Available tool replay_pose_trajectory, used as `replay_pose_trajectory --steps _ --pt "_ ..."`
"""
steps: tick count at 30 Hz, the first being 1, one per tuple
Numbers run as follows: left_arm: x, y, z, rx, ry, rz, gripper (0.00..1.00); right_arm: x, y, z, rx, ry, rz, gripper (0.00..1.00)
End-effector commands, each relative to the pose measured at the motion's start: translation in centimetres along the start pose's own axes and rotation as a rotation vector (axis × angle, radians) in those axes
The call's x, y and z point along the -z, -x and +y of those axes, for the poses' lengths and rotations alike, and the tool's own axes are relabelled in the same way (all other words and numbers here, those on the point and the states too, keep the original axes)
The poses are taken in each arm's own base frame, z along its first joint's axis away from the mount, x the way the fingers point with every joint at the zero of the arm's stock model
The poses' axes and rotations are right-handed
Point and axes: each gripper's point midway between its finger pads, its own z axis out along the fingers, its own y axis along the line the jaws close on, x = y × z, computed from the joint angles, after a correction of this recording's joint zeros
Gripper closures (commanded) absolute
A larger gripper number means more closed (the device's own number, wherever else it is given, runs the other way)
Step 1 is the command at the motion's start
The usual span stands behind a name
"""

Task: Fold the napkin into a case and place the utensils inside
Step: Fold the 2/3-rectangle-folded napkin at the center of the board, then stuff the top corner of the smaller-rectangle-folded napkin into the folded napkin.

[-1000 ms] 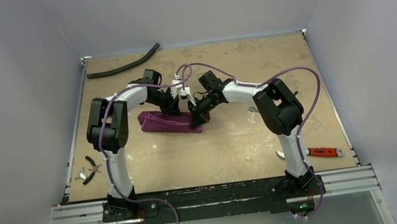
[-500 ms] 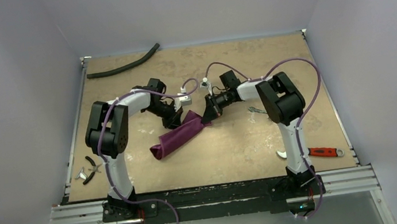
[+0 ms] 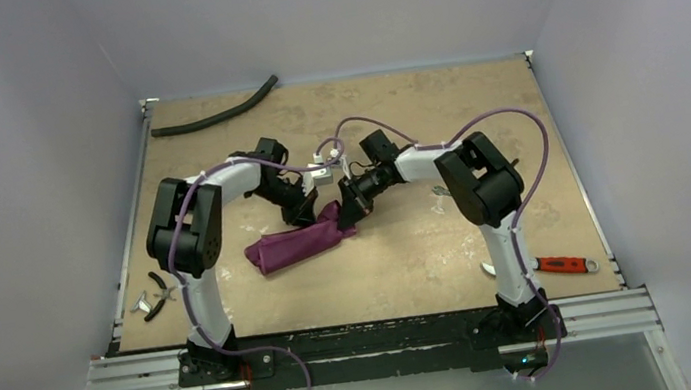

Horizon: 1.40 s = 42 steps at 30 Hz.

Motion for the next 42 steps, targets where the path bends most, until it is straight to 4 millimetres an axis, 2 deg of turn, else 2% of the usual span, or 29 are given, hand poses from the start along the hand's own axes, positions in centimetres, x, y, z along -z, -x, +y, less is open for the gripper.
replay_pose_trajectory --steps 1,4,6,11,15,20,24,28,38,42 --pt "0.1 -1.7 0.5 -0.035 0.051 0.075 1.00 0.8 3.4 2.4 0.108 -0.017 -0.006 1.00" --pt "0.4 -1.3 0.9 -0.047 0.085 0.075 1.00 0.4 3.4 3.1 0.100 -0.015 0.000 1.00" --pt "0.6 -1.1 1.4 -0.053 0.118 0.074 1.00 0.1 2.4 2.8 0.056 -0.045 0.002 1.00" --pt "1.0 -0.7 2.4 -0.049 0.211 0.070 1.00 1.0 2.0 2.3 -0.054 -0.195 -0.057 1.00" --pt "1.1 -0.2 2.1 -0.061 0.222 0.066 1.00 1.9 0.8 1.8 -0.111 -0.331 -0.063 1.00" --pt "0.3 0.4 1.5 -0.076 0.210 0.070 1.00 1.4 0.4 2.6 -0.108 -0.385 -0.076 1.00" --pt "-0.2 0.5 1.2 -0.097 0.207 0.087 1.00 0.5 0.6 2.8 -0.088 -0.383 -0.051 1.00" --pt "-0.4 0.8 0.8 -0.112 0.198 0.088 1.00 -0.3 1.3 3.8 -0.053 -0.338 -0.031 1.00" --pt "-1.1 0.5 -0.7 -0.172 0.156 0.111 1.00 -2.1 1.5 2.9 -0.036 -0.225 0.074 1.00" --pt "-1.3 1.0 -1.0 -0.188 0.154 0.086 1.00 -2.3 1.2 4.7 -0.042 -0.121 0.051 1.00"
